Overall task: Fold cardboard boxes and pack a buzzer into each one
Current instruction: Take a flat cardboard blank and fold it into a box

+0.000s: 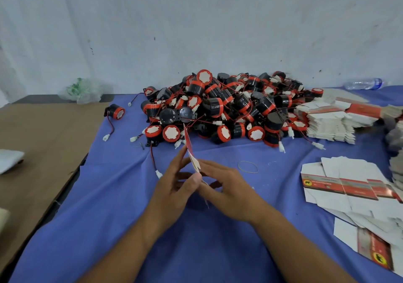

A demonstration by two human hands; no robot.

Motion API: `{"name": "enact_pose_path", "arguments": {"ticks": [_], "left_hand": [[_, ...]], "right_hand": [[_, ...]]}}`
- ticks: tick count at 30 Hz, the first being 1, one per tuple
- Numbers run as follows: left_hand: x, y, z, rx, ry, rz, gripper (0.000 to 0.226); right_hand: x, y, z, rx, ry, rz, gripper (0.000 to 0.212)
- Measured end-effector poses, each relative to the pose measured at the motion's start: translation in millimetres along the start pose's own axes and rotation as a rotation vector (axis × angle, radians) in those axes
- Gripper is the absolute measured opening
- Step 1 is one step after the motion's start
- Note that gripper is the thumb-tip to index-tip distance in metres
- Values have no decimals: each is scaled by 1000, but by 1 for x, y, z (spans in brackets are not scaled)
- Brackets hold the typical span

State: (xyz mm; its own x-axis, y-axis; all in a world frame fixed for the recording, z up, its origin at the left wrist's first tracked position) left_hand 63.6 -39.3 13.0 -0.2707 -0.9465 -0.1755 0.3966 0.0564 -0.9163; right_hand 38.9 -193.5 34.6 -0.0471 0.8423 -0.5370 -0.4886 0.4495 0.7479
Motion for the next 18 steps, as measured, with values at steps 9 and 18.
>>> {"name": "enact_pose_path", "arguments": {"ticks": [9,18], "left_hand": [[-6,-3,-2,79,-86,78,62],[-5,-26,-8,240,-259,418,57]], "right_hand": [[3,3,0,-14,-65,-29,35],[4,11,-1,-29,-59,-123,29]]}}
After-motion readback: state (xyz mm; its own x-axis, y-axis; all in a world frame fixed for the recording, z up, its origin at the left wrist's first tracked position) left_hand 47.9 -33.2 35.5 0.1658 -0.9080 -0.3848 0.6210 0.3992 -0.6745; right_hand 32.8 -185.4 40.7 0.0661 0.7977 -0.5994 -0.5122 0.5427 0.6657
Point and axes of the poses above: each hand's wrist, its own z-axis towards the middle knuckle, its own x-axis out of the palm, y = z × x, the point moved 3 cm from there along z, towards the middle knuckle, and after that the axes turned 3 degrees about x, right-handed, at the moved point
